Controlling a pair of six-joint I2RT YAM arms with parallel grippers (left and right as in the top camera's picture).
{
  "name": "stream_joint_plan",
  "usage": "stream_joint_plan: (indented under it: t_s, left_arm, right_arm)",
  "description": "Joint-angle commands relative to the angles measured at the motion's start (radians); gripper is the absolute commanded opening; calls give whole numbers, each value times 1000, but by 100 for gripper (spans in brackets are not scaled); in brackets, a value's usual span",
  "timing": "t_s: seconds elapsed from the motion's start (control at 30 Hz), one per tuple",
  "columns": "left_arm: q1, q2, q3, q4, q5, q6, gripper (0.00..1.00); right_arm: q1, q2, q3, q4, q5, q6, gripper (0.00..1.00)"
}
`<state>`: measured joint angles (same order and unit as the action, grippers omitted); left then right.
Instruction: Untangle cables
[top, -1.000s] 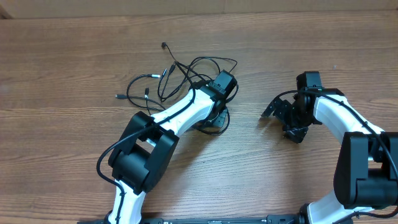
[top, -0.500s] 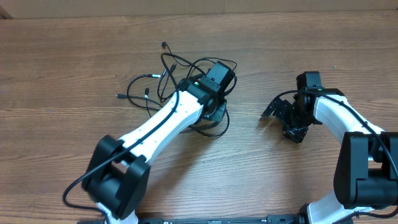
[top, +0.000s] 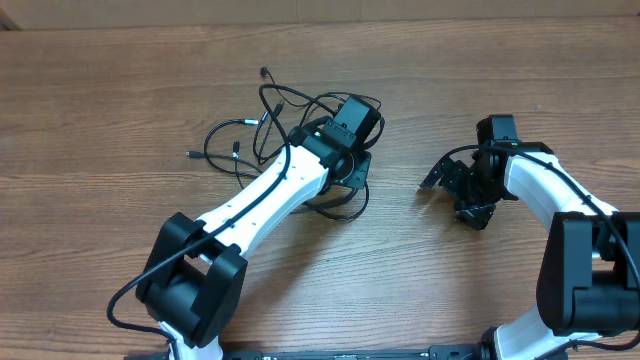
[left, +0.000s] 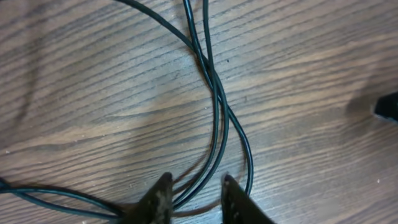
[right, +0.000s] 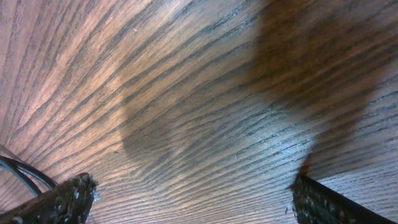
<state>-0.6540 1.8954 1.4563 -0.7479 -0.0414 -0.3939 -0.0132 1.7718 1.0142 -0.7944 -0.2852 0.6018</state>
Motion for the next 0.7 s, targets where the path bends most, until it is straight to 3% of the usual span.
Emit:
stream_joint_plan:
  t_s: [0.0, 0.13, 0.3, 0.5, 0.67]
  left_arm:
    - [1, 29, -16, 24, -14, -42, 31]
    - [9, 29, -16, 102, -88, -42, 42]
    - [25, 31, -16, 213, -134, -55, 40]
    - [38, 51, -16, 251, -225, -169, 39]
    - [42, 105, -16, 261, -243, -267, 45]
  right_arm:
    - [6, 43, -47, 9, -31, 0, 100]
    - [6, 43, -47, 9, -31, 0, 100]
    - [6, 43, -47, 9, -31, 0, 100]
    - [6, 43, -47, 9, -31, 0, 100]
    - [6, 43, -47, 9, -31, 0, 100]
